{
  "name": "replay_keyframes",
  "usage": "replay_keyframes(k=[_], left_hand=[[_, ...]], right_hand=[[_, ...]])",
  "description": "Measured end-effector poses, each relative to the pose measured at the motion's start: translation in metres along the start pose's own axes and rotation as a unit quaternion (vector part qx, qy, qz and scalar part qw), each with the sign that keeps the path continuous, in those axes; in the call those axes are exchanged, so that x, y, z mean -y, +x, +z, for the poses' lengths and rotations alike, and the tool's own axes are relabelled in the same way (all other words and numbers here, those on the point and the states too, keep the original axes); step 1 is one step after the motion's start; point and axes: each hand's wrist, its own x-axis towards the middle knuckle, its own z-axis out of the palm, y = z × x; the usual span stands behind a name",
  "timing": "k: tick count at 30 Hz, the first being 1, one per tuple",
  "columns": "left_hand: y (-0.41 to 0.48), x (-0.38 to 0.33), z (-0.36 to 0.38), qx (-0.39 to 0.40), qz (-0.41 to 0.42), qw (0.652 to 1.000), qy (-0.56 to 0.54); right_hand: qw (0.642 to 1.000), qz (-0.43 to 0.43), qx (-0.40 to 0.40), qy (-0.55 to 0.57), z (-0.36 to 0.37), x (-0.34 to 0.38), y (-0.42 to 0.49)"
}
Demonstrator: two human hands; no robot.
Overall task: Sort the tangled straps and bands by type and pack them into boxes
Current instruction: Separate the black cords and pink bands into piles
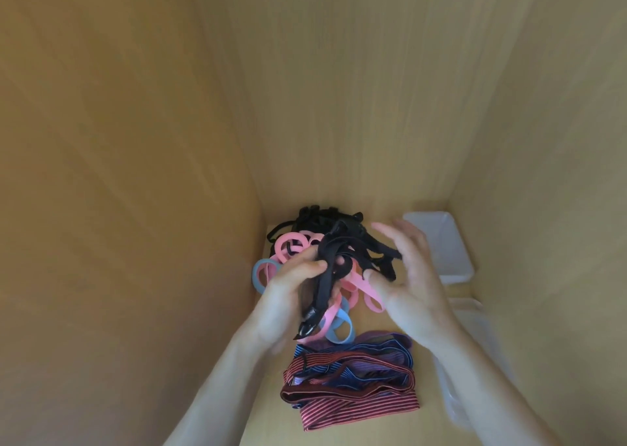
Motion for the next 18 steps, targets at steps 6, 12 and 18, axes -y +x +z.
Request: replay_keyframes(k=[6,12,18], left_hand=[[0.01,0.0,0.002,0.024,0.038,0.984,0.172],[0.021,0.012,-0.009,-0.15,0.06,0.884,0.439],[0.037,0.028,-0.002,-0.192,0.004,0.917,0.35]], right_hand=[[0.993,0.01,0.107,-0.057,-0.001,-0.011,0.017],[0.994,0.073,0.054,0.054,-0.028,-0.023,0.026],[0.898,0.236,0.008,0.37,-0.038,-0.017,0.025]])
